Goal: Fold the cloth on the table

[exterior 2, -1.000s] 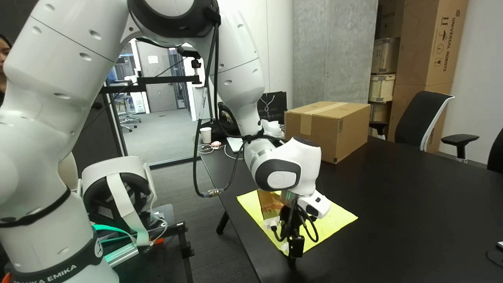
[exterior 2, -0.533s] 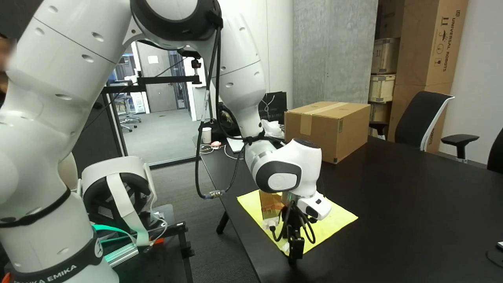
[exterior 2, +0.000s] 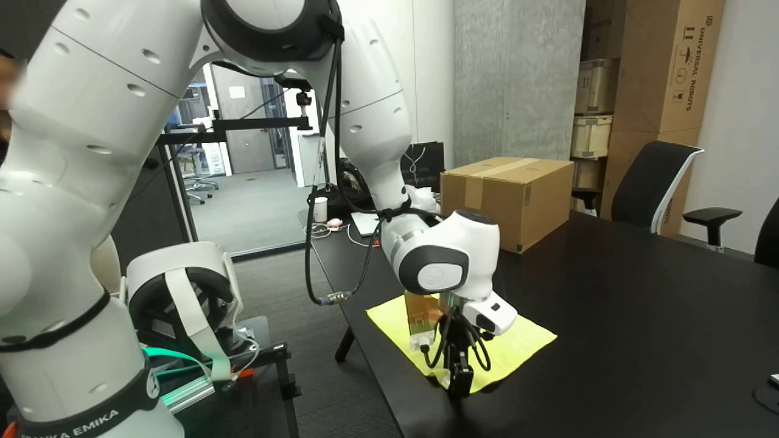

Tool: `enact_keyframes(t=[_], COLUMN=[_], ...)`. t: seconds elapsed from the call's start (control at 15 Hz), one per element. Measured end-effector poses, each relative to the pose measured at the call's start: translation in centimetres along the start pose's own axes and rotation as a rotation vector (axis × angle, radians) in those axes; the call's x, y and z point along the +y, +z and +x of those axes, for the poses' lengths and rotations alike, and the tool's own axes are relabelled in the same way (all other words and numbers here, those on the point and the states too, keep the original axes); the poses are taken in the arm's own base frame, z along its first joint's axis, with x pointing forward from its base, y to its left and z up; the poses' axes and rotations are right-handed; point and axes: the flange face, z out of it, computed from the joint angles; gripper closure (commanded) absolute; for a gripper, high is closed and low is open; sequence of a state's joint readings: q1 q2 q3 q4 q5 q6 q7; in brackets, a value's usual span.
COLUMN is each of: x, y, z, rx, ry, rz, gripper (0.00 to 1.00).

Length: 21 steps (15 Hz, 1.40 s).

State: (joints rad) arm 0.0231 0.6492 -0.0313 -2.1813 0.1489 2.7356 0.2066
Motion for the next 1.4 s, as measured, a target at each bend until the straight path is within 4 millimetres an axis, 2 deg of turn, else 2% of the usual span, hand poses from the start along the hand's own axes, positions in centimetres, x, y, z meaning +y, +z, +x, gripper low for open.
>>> enact_keyframes(t=[0.07, 0.13, 0.2, 0.33, 0.93, 1.2, 1.4], x=[0.0, -0.1, -0.2, -0.3, 0.4, 0.7, 0.2], y=[0.0, 0.0, -0.1, -0.2, -0.4, -1.1, -1.9], z=[0.0, 0.0, 0.0, 0.1, 0.1, 0.2, 0.7], rx=[0.001, 0.001, 0.004, 0.009, 0.000, -0.023, -0.043], ry=[-0.001, -0.002, -0.004, -0.008, -0.026, -0.040, -0.061], rz=[-0.003, -0.005, -0.008, -0.014, -0.074, -0.126, -0.156], gripper=[0.63, 0.78, 0.88, 0.93, 0.90, 0.90, 0.90])
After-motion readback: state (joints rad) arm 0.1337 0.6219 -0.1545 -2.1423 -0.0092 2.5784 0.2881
